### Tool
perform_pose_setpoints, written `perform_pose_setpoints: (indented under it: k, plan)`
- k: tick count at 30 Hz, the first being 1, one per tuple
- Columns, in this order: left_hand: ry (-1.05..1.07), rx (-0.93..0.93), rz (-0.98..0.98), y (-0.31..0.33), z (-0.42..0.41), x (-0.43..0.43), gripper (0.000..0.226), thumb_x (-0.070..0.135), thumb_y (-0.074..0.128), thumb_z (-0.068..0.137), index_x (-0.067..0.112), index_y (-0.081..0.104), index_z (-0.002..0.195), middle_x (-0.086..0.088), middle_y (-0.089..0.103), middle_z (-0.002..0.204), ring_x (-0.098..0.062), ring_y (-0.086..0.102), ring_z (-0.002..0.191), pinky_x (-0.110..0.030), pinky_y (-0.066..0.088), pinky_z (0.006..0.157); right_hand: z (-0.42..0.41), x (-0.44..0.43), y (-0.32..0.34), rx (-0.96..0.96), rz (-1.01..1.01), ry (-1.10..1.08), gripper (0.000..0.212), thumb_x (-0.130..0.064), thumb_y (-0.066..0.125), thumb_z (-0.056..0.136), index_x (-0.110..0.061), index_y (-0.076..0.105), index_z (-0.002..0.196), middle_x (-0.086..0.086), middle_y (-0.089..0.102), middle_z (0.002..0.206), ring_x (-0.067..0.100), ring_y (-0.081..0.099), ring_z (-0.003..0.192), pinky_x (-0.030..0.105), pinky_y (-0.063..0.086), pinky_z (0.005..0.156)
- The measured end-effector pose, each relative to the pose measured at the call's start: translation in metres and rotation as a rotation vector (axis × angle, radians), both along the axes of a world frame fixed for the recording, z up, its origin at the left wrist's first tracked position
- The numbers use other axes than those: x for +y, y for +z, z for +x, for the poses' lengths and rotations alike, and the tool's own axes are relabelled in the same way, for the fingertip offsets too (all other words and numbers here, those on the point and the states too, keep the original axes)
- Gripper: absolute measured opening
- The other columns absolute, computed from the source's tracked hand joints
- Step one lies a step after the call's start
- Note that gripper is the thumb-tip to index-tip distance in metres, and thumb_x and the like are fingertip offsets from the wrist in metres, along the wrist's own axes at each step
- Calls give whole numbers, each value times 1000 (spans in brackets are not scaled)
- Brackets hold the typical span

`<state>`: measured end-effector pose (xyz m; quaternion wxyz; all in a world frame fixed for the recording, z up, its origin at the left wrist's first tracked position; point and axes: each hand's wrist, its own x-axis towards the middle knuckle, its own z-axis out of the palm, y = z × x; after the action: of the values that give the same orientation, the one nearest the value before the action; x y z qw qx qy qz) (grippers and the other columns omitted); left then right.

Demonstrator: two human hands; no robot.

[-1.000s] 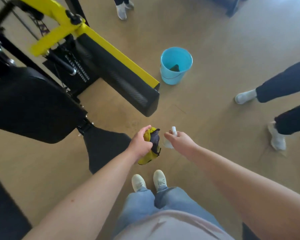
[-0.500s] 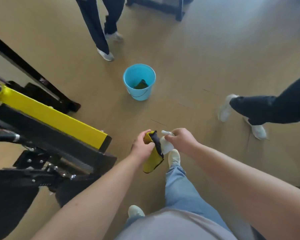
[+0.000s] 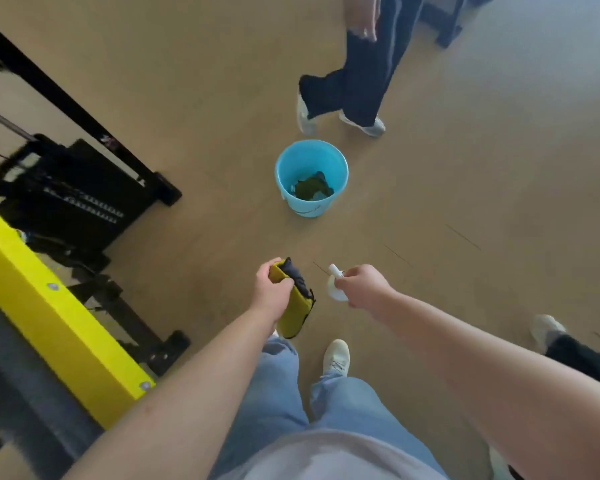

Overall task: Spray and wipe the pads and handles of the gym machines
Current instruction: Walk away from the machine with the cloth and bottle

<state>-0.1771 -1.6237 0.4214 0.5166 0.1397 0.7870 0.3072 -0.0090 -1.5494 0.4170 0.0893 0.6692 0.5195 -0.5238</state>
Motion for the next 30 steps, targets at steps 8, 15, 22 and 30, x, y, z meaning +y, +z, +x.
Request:
perform_pose_setpoints:
  k: [8,15,22,30]
  plan:
    - [167,-100,-115,-56,-68,107,49,20,68,76,31,64,123,3,69,113,-24,64,105,-48,53,101,-61,91,-74,-68,-84,-4,27,-17,51,98,-5,72,110,5,57,77,26,55,66,32,46,65]
    - [258,-159,-166,-175,-121,194,45,25,68,64,43,66,105,2,72,112,-24,69,105,-51,56,98,-118,174,-209,-104,-167,-63,33,-18,43,102,-9,62,128,9,62,95,35,67,89,48,62,87]
    - [314,-140,-188,-315,-120,263,43,9,65,86,38,64,118,4,74,103,-19,72,96,-49,59,92,-123,239,-376,-222,-331,35,29,-14,41,103,-30,52,126,8,55,100,35,64,99,46,61,87]
    - [312,-167,-247,-416,-93,296,45,6,63,92,37,61,125,4,70,113,-18,70,100,-42,60,85,-98,280,-498,-368,-438,272,49,-19,46,99,-18,45,148,17,50,139,36,55,126,50,50,109]
